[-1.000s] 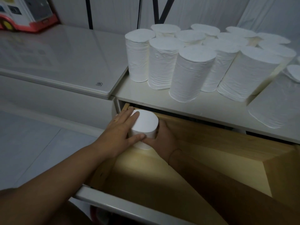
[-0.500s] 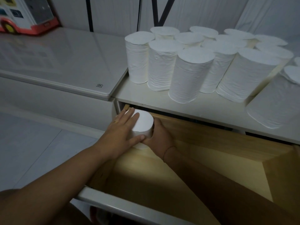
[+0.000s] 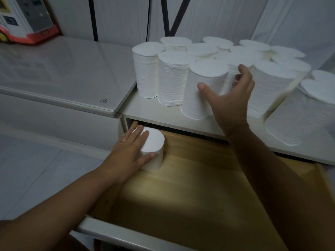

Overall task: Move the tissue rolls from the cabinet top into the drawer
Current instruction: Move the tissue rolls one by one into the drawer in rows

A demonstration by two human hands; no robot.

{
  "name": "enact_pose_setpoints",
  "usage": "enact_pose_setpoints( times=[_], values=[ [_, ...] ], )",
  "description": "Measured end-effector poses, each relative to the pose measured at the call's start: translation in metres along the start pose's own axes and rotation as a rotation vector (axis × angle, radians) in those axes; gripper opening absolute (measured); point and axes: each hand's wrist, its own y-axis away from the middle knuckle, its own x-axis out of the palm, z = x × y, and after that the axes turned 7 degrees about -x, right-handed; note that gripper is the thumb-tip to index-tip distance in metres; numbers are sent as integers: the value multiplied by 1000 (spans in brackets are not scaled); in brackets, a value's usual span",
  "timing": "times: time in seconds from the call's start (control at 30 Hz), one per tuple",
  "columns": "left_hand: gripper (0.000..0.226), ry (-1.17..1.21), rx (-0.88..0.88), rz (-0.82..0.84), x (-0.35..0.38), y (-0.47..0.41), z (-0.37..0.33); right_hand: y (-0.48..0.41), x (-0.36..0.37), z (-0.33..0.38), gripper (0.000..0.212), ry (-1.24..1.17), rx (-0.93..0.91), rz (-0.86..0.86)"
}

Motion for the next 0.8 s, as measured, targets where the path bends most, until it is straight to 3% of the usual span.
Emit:
enact_pose_setpoints(
  times=[0.1, 0.37, 0.63, 0.8],
  values=[
    [79, 4, -7, 12, 0, 0, 0, -12, 14, -3, 102, -99, 46, 72],
    [83, -39, 0, -2, 3, -1, 4, -22, 29, -7, 107, -117, 45, 60],
    [83, -74, 15, -19, 6, -1, 6, -25, 20, -7, 99, -148, 5, 126],
    [83, -104, 50, -44, 8, -3, 8, 16, -10, 3, 100, -239, -42, 269]
  ],
)
